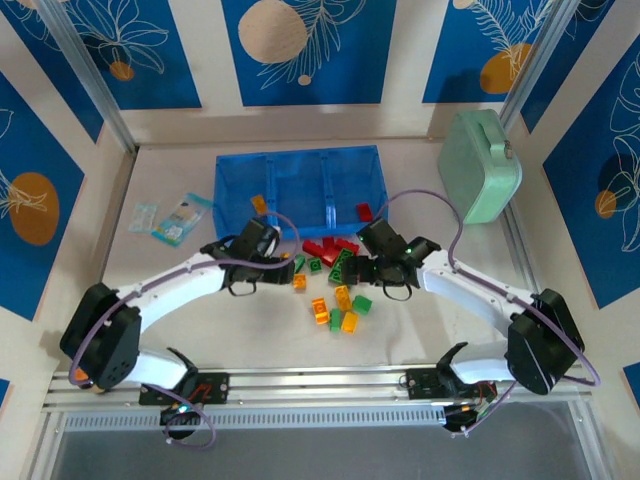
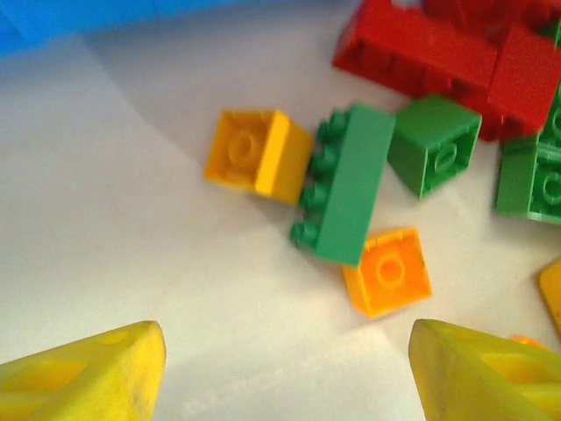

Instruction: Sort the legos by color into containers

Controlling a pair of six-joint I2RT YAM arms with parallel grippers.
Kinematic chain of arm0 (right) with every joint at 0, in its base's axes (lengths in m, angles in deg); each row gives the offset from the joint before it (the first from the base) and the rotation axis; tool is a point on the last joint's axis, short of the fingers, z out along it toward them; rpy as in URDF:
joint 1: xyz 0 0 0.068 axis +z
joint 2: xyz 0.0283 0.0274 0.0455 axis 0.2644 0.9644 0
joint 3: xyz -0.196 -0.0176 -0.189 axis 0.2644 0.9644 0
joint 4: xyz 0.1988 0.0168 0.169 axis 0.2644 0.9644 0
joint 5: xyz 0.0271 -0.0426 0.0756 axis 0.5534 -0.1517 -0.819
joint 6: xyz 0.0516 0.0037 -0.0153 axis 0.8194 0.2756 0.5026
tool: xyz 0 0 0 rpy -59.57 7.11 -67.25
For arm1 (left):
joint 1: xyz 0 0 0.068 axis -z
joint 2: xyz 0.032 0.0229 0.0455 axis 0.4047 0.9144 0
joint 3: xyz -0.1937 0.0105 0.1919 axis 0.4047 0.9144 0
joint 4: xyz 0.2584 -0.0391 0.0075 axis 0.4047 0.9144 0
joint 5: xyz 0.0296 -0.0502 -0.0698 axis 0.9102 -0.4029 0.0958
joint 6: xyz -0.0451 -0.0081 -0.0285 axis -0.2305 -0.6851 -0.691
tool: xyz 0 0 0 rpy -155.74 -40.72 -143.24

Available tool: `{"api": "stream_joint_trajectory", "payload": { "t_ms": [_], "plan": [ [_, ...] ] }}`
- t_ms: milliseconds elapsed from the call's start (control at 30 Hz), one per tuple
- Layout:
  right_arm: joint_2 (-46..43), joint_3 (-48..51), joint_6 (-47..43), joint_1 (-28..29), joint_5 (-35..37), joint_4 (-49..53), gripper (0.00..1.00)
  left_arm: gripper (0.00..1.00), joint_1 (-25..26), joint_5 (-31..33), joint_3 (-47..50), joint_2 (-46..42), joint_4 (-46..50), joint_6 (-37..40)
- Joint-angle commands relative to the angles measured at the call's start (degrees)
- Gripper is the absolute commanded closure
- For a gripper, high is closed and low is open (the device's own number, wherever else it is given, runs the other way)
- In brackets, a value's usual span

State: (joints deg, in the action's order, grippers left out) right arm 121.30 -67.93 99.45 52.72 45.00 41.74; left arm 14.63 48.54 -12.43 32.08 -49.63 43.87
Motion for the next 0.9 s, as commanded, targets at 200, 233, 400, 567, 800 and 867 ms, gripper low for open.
{"api": "stream_joint_trajectory", "payload": {
  "t_ms": [200,233,400,567,800,867],
  "plan": [
    [-3.6,-2.9,-7.6,-8.2,2.2,-1.6,0.11,0.26,6.0,3.9,8.9,-8.6,-7.5,-4.8],
    [-4.6,-2.7,-7.7,-9.0,1.8,-1.5,0.11,0.26,6.1,4.0,9.2,-8.8,-7.6,-4.8],
    [-8.3,0.0,-6.9,-10.2,0.2,-2.0,0.12,0.26,6.4,3.5,7.7,-6.8,-6.9,-5.5],
    [-10.3,2.4,-5.0,-9.7,-1.7,-2.0,0.12,0.26,7.6,3.4,6.2,-3.0,-8.0,-5.5],
    [-12.6,6.4,-2.3,-8.5,-2.2,-3.1,0.13,0.29,7.6,4.6,2.8,3.1,-10.6,-4.8],
    [-12.9,6.9,-1.8,-8.2,-1.9,-3.0,0.13,0.33,7.1,5.2,0.0,5.9,-9.2,-4.3]
  ]
}}
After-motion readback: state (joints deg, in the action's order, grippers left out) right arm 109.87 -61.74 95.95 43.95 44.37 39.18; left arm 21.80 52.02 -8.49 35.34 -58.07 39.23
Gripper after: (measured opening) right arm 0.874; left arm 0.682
